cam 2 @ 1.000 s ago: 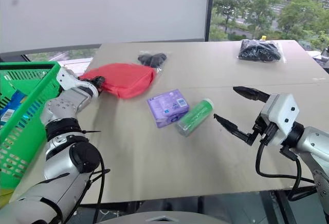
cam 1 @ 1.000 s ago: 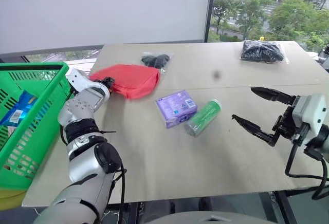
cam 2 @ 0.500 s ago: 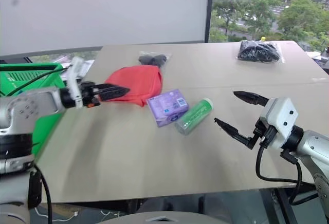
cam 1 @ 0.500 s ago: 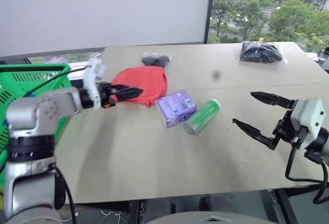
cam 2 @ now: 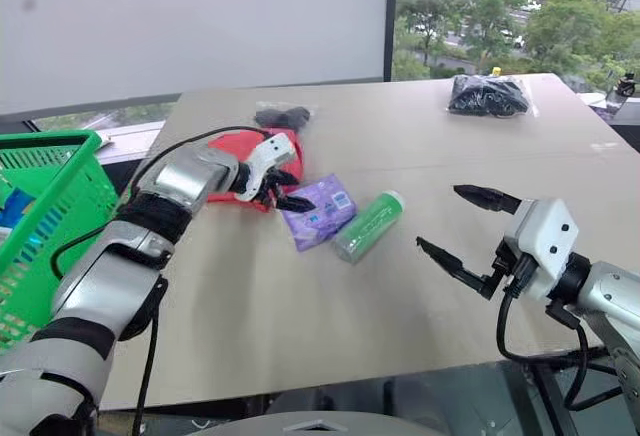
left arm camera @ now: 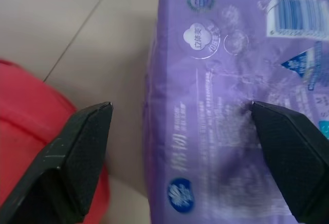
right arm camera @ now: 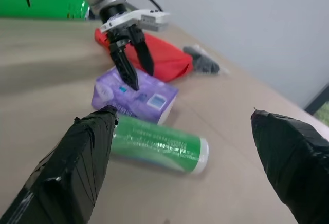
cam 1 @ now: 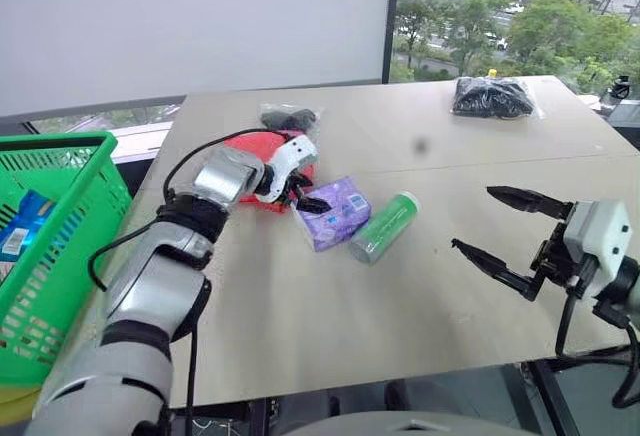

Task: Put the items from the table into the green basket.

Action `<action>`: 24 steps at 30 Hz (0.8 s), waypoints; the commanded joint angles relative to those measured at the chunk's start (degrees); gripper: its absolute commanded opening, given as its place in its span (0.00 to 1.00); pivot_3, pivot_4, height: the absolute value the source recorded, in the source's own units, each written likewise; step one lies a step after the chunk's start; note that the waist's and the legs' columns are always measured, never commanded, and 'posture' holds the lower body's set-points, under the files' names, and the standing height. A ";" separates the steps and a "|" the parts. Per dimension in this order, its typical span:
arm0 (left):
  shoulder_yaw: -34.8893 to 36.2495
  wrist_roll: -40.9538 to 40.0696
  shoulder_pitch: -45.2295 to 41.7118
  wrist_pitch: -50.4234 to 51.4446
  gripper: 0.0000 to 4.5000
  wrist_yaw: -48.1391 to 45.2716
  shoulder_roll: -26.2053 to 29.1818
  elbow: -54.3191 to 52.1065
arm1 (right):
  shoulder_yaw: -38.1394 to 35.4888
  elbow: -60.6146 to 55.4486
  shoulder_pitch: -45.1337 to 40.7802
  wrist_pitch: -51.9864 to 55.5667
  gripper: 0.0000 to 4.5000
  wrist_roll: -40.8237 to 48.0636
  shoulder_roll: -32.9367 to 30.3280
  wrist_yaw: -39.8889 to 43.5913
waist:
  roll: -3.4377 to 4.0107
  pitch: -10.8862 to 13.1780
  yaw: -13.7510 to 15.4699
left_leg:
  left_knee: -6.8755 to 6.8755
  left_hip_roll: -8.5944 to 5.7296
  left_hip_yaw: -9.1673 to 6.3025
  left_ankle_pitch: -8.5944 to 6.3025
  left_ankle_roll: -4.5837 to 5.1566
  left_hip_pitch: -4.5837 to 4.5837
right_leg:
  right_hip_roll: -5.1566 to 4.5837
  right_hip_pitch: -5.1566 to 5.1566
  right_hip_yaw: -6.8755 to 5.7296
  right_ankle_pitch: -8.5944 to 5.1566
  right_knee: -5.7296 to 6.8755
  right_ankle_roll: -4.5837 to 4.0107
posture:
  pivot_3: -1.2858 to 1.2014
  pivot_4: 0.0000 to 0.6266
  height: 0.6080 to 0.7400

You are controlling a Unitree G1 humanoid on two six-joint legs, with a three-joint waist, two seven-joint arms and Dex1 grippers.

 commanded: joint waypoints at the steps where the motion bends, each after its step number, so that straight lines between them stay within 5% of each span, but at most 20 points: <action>1: -2.01 5.67 -1.63 -5.94 0.98 -4.42 -1.55 7.93 | -2.64 -1.82 2.58 1.07 1.00 -1.42 -1.99 0.35 | 0.05 -0.04 -0.14 | 0.00 -0.01 0.02 -0.02 0.03 -0.01 | -0.01 0.01 0.01 0.00 0.00 0.01 | 0.46 0.00 1.00; 5: -0.69 7.45 -2.51 -7.51 0.81 -9.82 -3.94 13.94 | -3.65 -2.36 3.91 1.61 1.00 -0.21 -2.45 0.41 | 0.08 -0.08 -0.74 | 0.07 0.00 0.15 -0.10 0.18 0.02 | 0.05 0.13 0.08 -0.04 0.04 0.08 | 0.45 0.00 1.00; 10: 2.88 8.36 -1.19 -6.21 0.26 -11.63 -3.99 16.21 | -3.70 -2.78 4.61 2.47 1.00 1.15 -3.09 1.69 | 0.20 -0.24 -1.36 | 0.17 0.06 0.15 -0.11 0.20 0.10 | 0.08 0.26 0.08 -0.17 0.05 0.31 | 0.45 0.00 1.00; 13: 10.77 2.07 0.33 -1.18 0.01 -14.66 -1.82 10.31 | -2.77 -1.45 3.08 1.48 1.00 0.93 -3.17 2.43 | 0.26 -0.27 -1.85 | 0.18 0.15 0.14 -0.12 0.20 0.09 | 0.07 0.26 0.12 -0.18 0.06 0.32 | 0.46 0.00 1.00; 18: 26.79 -9.65 4.79 16.40 0.01 -10.33 4.08 -7.56 | -0.50 -0.49 -1.87 0.72 1.00 1.65 -1.97 2.08 | 0.00 0.04 -2.01 | 0.43 0.35 0.01 -0.12 0.21 -0.08 | -0.02 -0.16 0.03 -0.06 0.16 0.12 | 0.49 0.00 1.00; 24: 56.99 -18.40 10.49 26.25 0.01 20.52 4.06 -29.10 | 7.99 1.85 -14.03 -1.26 1.00 2.72 0.70 3.84 | -0.01 0.06 -0.46 | 0.35 0.51 -0.14 -0.14 0.14 -0.10 | -0.21 -0.30 0.01 -0.04 0.20 0.08 | 0.53 0.00 1.00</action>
